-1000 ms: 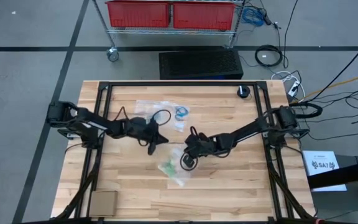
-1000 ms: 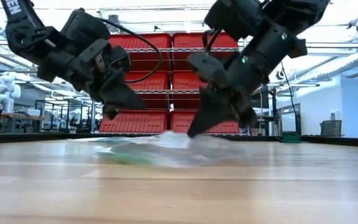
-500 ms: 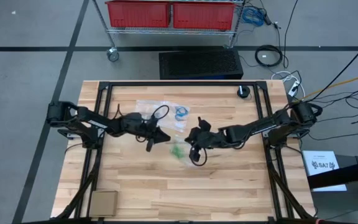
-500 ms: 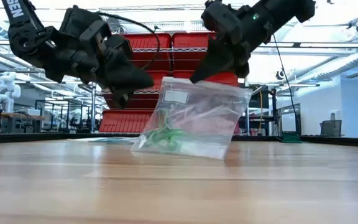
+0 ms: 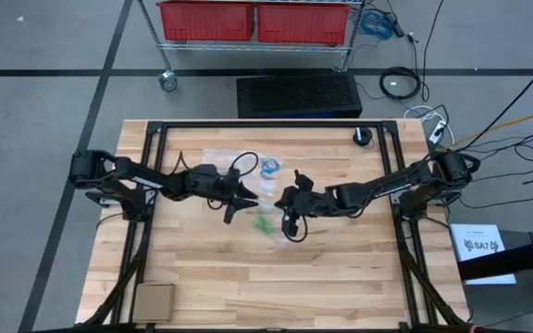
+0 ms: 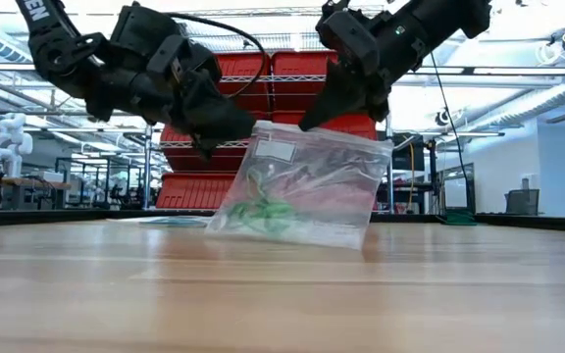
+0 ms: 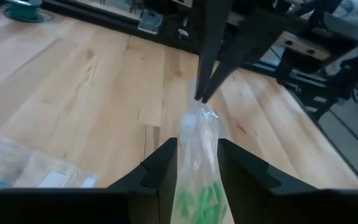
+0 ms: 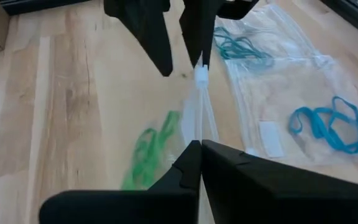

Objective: Sort rubber bands
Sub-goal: Close the bottom zip lock bag

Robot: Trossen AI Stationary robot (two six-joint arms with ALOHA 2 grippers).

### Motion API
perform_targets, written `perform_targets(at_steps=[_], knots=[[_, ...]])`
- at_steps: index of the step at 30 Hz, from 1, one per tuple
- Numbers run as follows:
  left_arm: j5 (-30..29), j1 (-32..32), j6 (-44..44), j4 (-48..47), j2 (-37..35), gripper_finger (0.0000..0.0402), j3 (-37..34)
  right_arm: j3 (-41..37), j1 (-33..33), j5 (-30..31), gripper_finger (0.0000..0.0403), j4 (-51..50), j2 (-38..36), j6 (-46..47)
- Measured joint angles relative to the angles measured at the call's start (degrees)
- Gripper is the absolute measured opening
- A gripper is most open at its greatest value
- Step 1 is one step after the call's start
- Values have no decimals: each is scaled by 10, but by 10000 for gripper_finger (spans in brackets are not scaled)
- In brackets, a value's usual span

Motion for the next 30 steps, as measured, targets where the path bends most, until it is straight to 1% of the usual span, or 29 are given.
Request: perform_targets(at_steps=[3,5,7,10,11,15,17,20,23,25,27,30], knots=[[-15,0,15,-10,0,118,0,0,0,-1,0,3,0,-1],[-27,0,16,-10,0,104,0,0,0,-8,0,4,0,-1],[-34,0,19,-10,0,76,0,0,0,-12,0,8,0,-1],[-33,0,37,-9,0,20,0,0,0,-13,0,17,0,-1],[-30,0,42,-8,0,11,0,0,0,-15,0,20,0,-1],[-14,-1,47,-6,0,4,0,0,-2,-31,1,35,0,16],[-13,-1,47,-5,0,4,0,0,-10,-32,9,34,-1,34],[-10,-1,48,-5,0,3,0,0,-20,-31,34,36,-4,40],[-9,-1,55,-6,0,2,0,0,-31,-33,69,40,-10,40],[-7,-1,58,-8,0,2,0,0,-42,-52,91,48,-13,39],[-6,-1,60,-8,0,2,0,0,-54,-85,108,62,-13,33],[-6,-1,62,-9,0,1,0,0,-70,-131,121,89,-11,12]])
